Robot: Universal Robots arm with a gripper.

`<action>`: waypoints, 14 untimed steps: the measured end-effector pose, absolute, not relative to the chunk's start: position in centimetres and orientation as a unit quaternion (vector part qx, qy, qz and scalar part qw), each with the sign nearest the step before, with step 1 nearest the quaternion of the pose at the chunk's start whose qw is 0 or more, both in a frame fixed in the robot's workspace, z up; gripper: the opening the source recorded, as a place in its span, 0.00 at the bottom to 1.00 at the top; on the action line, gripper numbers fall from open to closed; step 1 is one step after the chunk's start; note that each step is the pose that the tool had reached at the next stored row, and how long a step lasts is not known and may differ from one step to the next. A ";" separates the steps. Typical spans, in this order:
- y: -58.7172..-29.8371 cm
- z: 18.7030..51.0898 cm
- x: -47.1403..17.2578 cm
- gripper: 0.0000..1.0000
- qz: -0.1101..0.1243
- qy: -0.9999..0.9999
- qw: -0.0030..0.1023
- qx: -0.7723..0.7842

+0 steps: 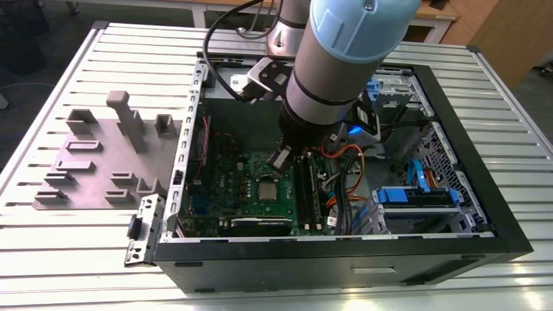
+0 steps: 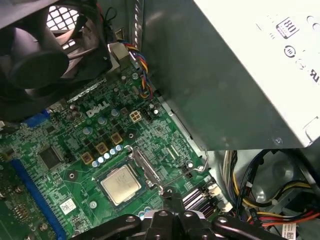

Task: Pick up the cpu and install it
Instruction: 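Close the cpu cover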

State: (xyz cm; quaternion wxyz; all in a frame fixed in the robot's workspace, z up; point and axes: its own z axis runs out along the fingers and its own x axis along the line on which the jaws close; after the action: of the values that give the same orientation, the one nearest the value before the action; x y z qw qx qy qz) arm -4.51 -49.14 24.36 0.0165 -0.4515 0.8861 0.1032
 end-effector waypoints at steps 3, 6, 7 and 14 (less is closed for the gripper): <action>-49.3 24.4 -4.5 0.11 0.103 0.886 0.016 -0.452; -49.5 24.4 -4.5 0.11 0.103 0.886 0.016 -0.452; -49.6 24.4 -4.4 0.11 0.103 0.886 0.016 -0.452; -49.6 24.4 -4.0 0.11 0.103 0.886 0.016 -0.452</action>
State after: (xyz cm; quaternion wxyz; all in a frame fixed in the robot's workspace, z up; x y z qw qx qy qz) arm -4.00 -49.63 24.36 0.0165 -0.4515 0.8861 0.1032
